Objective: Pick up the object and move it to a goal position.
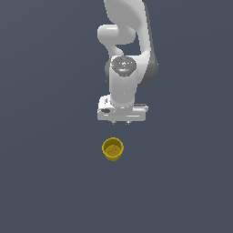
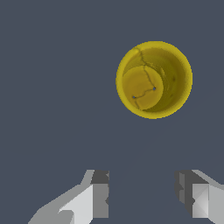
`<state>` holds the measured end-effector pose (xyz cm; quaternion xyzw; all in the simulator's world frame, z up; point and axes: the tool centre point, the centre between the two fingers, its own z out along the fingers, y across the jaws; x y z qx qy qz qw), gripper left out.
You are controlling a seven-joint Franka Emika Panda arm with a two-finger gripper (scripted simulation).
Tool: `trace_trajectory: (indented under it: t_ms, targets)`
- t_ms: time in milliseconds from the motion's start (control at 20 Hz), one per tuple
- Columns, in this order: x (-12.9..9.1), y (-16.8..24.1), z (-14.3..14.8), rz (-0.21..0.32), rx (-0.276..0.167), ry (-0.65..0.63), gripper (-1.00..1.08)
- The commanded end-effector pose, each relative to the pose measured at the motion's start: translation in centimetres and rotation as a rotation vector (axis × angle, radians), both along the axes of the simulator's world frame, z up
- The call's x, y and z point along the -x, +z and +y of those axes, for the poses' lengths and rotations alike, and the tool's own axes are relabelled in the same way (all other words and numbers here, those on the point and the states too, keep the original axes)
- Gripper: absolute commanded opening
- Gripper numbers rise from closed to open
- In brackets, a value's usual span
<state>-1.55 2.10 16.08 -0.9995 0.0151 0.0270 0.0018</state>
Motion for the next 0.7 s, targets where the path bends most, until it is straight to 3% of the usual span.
trace_trajectory:
  t_ms: [0,650]
  targets:
    - [0.0,-0.1,-0.1,-0.001,0.005,-0.016,0.28]
    - [-0.5,-1.4,-0.5,-0.025,0.063,-0.211,0.28]
